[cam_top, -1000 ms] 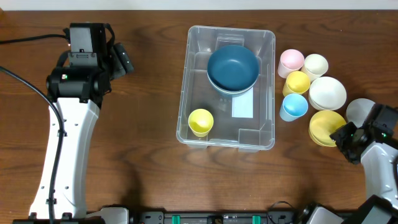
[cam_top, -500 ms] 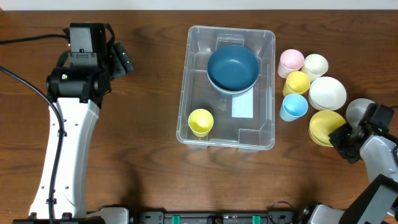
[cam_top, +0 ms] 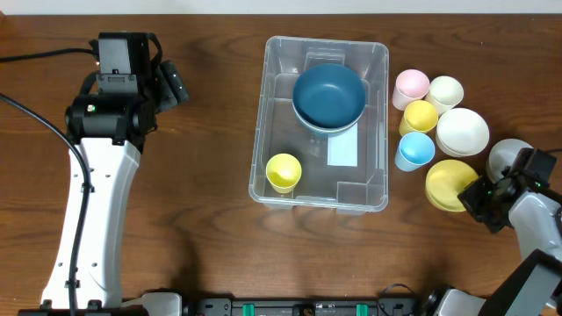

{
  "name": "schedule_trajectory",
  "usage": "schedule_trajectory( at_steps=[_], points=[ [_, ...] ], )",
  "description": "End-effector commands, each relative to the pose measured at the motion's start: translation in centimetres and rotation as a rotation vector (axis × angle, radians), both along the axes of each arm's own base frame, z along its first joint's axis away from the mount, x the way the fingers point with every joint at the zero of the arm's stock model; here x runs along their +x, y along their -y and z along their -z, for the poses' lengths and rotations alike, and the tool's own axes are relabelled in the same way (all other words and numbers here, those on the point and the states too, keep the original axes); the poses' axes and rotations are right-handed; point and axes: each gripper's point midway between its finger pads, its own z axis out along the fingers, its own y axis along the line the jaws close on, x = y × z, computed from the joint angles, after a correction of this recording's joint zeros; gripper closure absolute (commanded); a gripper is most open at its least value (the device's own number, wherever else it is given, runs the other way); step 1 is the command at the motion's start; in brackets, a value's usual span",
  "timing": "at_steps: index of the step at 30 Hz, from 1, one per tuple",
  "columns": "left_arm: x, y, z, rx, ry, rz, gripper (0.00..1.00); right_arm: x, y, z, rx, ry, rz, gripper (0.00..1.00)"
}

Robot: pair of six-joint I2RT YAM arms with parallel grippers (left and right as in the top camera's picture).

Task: Pack container
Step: 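Move the right gripper to the yellow bowl and grasp its rim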

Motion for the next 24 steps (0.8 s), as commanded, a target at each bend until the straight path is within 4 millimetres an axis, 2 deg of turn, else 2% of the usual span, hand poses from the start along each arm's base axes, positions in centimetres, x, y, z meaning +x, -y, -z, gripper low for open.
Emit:
schedule_trajectory(
  at_steps=[1,6,9,13,16,19,21,24],
  points=[
    [0.1,-0.3,-0.3,0.008,0.004,-0.008,0.02,0.6,-0.8,-1.9,0.016,0.062,-0.075,0.99],
    [0.1,-0.3,-0.3,0.008,0.004,-0.008,0.02,1.1,-1.2,-6.7,-0.045,0.135,-0.124,0.99],
    [0.1,-0.3,-0.3,0.008,0.004,-0.008,0.02,1.6,-1.6,-10.7,-0.08,0.196,-0.15,0.99],
    [0.1,-0.3,-0.3,0.008,0.004,-0.008,0.02,3.0,-3.8,-15.9,-0.118,0.286,-0.264,0.99],
    [0.1,-0.3,-0.3,0.008,0.004,-0.008,0.02,4.7,-7.3,-19.2,-0.138,0.361,-0.431,0.99],
    [0.1,-0.3,-0.3,0.008,0.004,-0.008,0.02,6.0,-11.7,-21.1,-0.138,0.426,-0.605,0.99],
    [0.1,-0.3,-0.3,0.008,0.004,-0.008,0.02,6.6,-14.9,-21.5,-0.13,0.463,-0.714,0.99],
    [0.1,-0.3,-0.3,0.008,0.004,-0.008,0.02,7.3,-19.2,-21.2,-0.143,0.482,-0.853,0.99]
  ],
)
